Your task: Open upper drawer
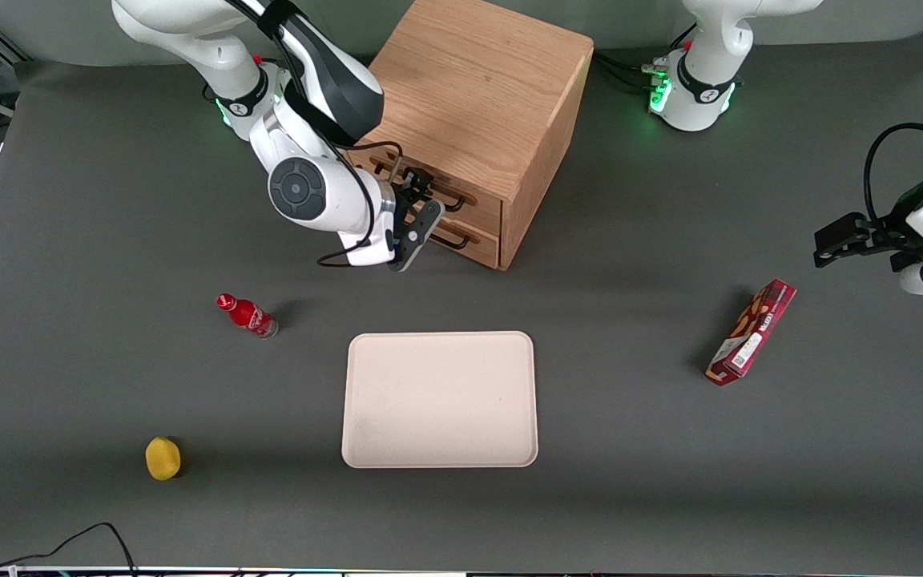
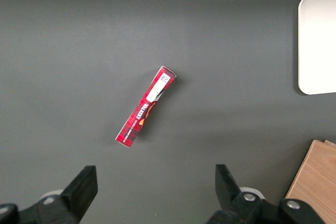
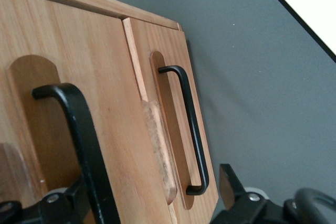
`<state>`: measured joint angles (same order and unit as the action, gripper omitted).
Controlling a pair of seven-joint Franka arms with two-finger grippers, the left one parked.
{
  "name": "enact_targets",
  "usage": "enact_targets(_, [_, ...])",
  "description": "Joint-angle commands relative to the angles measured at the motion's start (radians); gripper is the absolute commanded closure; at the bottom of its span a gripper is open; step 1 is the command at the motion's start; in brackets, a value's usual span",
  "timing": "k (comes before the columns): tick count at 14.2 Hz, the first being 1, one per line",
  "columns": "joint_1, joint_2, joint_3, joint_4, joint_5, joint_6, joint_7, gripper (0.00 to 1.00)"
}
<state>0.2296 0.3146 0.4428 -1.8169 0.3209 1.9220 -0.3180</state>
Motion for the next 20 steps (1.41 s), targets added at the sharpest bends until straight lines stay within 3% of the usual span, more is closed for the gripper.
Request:
enact_targets(1, [0.007,-0.025,-0.003,-0.024,0.009,0.025,0.016,0.00])
enact_targets(20, [-0.016,0.041,-0.016,0.030,-0.112,0.066,-0.044,0.00])
